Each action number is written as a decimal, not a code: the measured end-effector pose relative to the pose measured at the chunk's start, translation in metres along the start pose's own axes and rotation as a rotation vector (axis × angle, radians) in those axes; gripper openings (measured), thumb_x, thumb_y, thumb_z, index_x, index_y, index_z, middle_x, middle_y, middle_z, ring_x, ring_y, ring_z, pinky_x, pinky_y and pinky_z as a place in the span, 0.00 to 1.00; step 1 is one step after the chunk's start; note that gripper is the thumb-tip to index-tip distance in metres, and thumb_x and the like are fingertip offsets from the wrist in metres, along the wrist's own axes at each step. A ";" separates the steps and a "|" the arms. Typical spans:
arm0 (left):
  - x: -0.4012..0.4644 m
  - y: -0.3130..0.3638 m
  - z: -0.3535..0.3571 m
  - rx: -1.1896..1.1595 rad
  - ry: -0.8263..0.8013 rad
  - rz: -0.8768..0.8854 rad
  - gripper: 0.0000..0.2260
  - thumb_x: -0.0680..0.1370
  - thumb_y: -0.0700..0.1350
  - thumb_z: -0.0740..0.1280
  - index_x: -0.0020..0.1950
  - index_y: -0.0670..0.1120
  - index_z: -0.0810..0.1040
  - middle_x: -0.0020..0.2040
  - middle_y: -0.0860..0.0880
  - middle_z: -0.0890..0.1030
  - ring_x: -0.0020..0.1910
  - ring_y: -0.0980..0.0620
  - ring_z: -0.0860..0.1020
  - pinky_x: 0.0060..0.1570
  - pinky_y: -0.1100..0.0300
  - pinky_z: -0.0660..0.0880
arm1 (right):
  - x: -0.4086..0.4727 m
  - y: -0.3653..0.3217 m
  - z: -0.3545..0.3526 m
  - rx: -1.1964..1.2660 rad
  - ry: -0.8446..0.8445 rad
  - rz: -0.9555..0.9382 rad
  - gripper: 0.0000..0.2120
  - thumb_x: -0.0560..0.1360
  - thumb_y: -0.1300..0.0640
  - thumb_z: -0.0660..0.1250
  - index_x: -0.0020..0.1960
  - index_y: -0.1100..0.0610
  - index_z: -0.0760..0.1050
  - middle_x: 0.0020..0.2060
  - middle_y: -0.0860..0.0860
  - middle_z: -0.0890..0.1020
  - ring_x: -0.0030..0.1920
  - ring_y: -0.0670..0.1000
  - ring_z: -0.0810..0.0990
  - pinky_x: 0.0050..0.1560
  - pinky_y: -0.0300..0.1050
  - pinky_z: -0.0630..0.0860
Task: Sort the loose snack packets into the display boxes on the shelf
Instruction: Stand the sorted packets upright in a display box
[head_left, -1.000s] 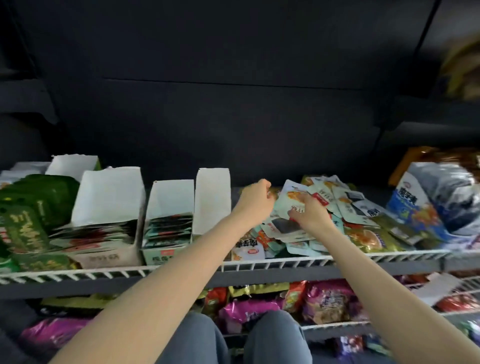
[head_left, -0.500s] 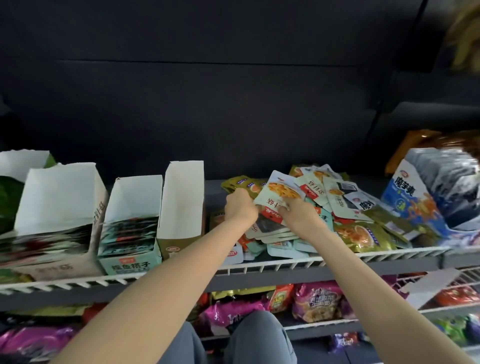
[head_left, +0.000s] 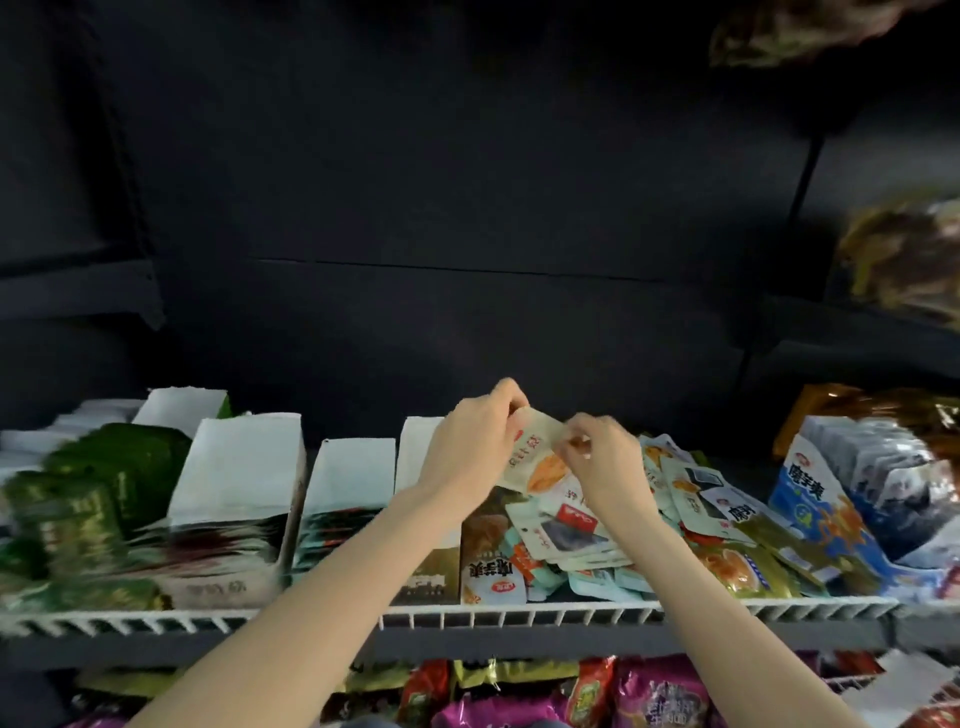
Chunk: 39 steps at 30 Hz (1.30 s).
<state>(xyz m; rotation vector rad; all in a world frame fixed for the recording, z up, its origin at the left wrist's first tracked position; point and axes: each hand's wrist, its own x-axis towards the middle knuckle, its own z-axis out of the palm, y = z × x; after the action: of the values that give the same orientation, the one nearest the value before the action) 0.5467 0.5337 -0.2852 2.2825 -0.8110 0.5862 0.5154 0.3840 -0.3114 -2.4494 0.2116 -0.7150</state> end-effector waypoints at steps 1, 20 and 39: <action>-0.003 -0.004 -0.012 -0.042 0.039 0.009 0.04 0.80 0.49 0.61 0.51 0.51 0.72 0.45 0.54 0.80 0.42 0.57 0.78 0.35 0.64 0.73 | 0.000 -0.011 -0.003 0.027 0.027 -0.028 0.04 0.77 0.60 0.64 0.46 0.53 0.76 0.39 0.48 0.78 0.37 0.46 0.75 0.34 0.30 0.67; -0.101 -0.161 -0.195 0.014 0.280 -0.322 0.09 0.76 0.44 0.69 0.56 0.47 0.79 0.46 0.56 0.79 0.42 0.58 0.77 0.41 0.67 0.72 | -0.035 -0.202 0.118 0.598 -0.339 -0.124 0.07 0.76 0.56 0.67 0.43 0.57 0.81 0.42 0.50 0.85 0.46 0.49 0.84 0.54 0.52 0.79; -0.110 -0.159 -0.175 0.301 -0.104 -0.172 0.08 0.78 0.47 0.63 0.53 0.51 0.80 0.49 0.56 0.81 0.49 0.57 0.78 0.45 0.65 0.73 | -0.031 -0.188 0.103 0.208 -0.566 -0.311 0.16 0.76 0.65 0.60 0.58 0.54 0.79 0.54 0.48 0.82 0.56 0.44 0.78 0.60 0.39 0.72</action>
<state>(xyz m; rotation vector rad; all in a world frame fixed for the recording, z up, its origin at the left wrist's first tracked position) 0.5430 0.7945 -0.2940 2.6448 -0.5974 0.5444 0.5432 0.5976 -0.2897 -2.3923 -0.4468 -0.1291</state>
